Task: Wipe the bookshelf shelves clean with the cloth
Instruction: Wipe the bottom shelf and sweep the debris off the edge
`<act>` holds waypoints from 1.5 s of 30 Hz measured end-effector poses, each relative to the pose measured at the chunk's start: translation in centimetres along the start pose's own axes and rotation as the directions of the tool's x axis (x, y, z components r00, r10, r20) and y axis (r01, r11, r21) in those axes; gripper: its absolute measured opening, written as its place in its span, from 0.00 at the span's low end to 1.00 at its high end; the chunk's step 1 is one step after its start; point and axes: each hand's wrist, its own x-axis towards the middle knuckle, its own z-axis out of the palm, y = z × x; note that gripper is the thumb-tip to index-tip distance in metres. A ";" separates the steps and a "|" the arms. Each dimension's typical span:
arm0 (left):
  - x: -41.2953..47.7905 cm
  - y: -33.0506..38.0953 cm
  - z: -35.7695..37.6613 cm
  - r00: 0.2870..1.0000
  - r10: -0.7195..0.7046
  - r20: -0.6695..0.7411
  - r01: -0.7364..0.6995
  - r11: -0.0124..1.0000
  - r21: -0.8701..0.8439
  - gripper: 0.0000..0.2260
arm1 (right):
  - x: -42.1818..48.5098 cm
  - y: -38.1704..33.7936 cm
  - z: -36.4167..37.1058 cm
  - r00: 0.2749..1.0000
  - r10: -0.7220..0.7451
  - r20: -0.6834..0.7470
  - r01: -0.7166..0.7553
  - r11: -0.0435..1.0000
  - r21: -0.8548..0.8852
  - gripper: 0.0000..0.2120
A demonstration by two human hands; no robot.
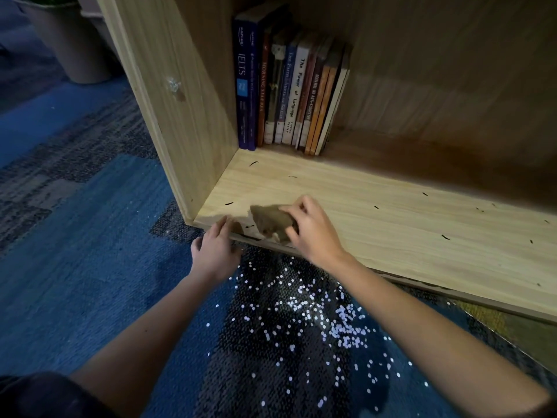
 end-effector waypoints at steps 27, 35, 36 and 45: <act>0.5 -2.2 1.1 0.975 -0.013 -0.221 0.033 0.996 0.088 0.22 | 2.7 5.1 2.1 0.951 0.072 0.299 -0.027 0.988 -0.152 0.17; 0.7 -2.3 1.4 0.969 -0.007 -0.247 0.038 0.992 0.119 0.21 | 1.4 0.0 4.7 0.904 -0.180 0.388 0.194 0.981 0.002 0.16; 0.7 -2.5 1.4 0.970 0.001 -0.243 0.031 0.992 0.126 0.21 | 1.1 1.0 4.3 0.915 -0.179 0.363 0.184 0.983 0.021 0.17; 0.6 -2.2 1.5 0.970 -0.011 -0.243 0.041 0.992 0.121 0.22 | 2.6 0.2 5.7 0.923 -0.136 0.360 0.111 0.990 0.089 0.19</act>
